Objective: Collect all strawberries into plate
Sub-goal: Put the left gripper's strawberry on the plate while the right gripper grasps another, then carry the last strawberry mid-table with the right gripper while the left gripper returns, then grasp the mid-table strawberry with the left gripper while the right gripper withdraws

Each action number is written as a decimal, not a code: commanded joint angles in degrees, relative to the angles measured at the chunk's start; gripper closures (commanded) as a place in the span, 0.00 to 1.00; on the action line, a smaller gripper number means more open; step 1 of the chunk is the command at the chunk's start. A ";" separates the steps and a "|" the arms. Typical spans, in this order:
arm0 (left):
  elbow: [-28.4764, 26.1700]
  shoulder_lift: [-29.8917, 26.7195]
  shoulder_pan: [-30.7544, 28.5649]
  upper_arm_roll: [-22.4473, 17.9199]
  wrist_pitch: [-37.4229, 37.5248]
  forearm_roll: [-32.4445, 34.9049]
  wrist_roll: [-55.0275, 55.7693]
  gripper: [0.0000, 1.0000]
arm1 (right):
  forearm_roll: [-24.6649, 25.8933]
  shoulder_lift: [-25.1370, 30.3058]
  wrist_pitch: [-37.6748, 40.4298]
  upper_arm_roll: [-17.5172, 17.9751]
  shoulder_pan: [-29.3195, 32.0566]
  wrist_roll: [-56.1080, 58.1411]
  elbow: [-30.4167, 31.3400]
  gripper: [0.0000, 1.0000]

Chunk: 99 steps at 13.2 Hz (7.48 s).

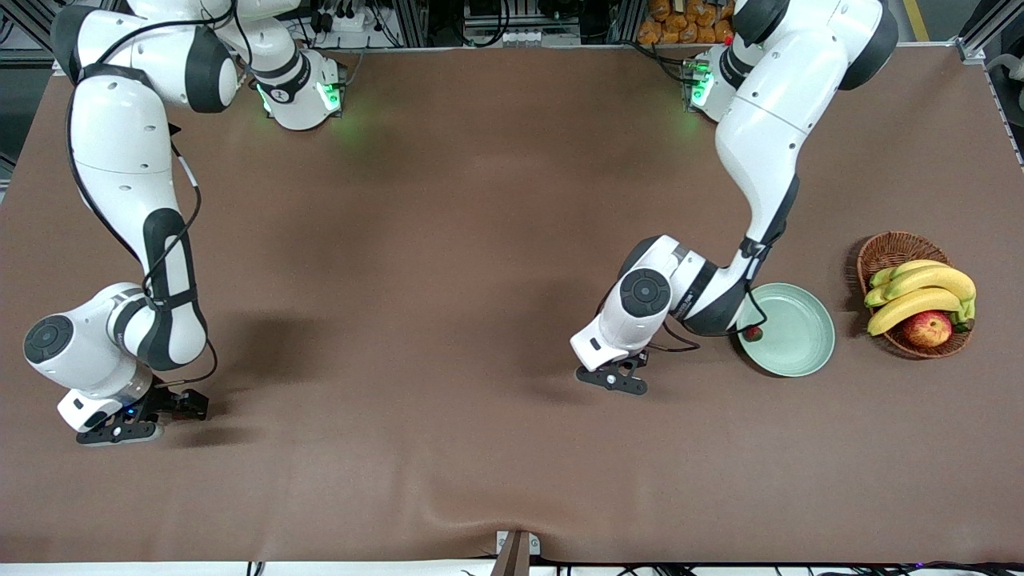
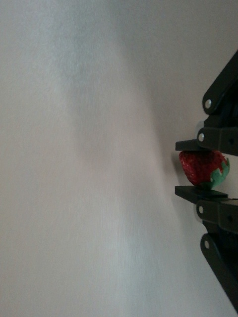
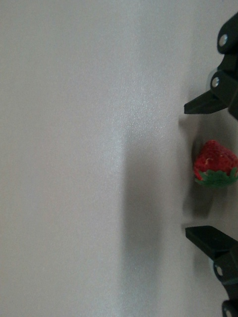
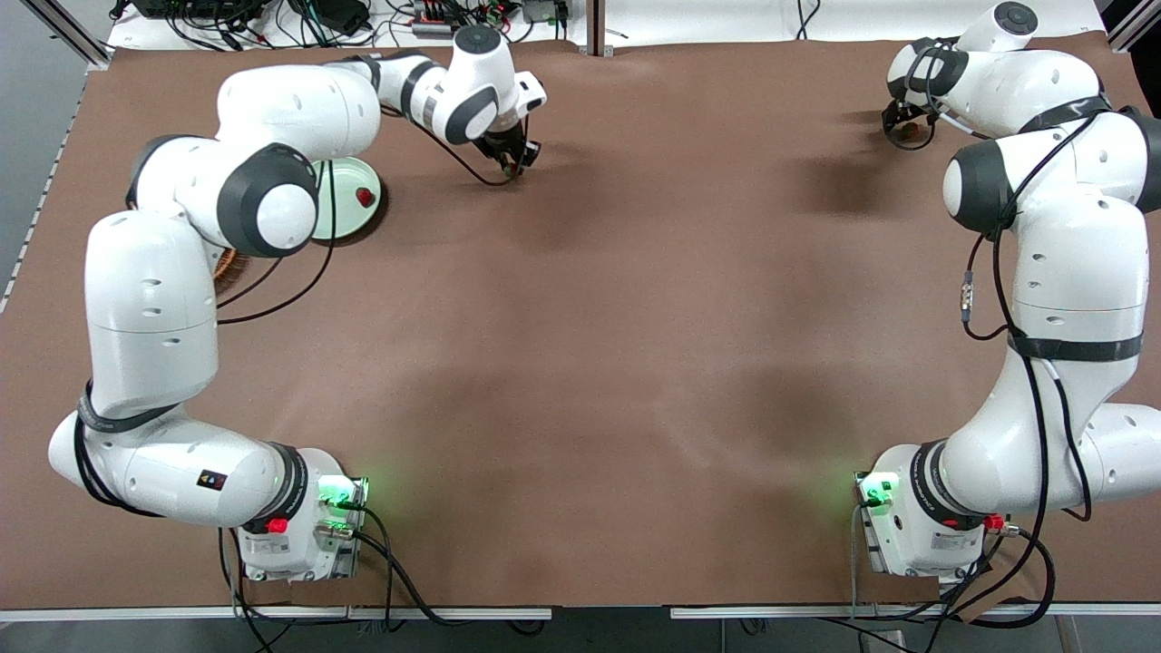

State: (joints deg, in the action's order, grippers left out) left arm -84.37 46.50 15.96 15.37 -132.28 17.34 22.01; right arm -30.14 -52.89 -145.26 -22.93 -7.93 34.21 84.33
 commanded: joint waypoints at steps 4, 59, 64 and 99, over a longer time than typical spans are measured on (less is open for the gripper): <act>-8.42 -14.05 -12.85 4.57 10.99 0.50 -14.94 1.00 | -0.89 -0.02 0.94 0.43 0.29 -0.55 -0.49 0.00; -4.22 -21.98 -32.40 24.44 27.87 -5.91 1.98 0.00 | -9.76 4.73 -1.34 4.74 -51.83 -41.06 3.29 0.46; -5.28 -20.40 -30.12 24.18 26.81 -5.74 2.07 0.00 | -9.50 6.65 -0.65 2.47 -50.86 -40.89 3.82 0.00; 2.98 4.04 20.86 -4.21 -1.49 -5.91 37.58 0.27 | 9.91 29.76 42.60 -24.11 -37.79 -27.98 5.67 0.00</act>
State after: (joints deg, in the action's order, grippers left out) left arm -82.66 49.25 36.21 11.65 -132.74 11.28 58.84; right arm -24.20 -29.13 -102.89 -53.07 -50.48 7.20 89.00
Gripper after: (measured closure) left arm 0.247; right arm 0.000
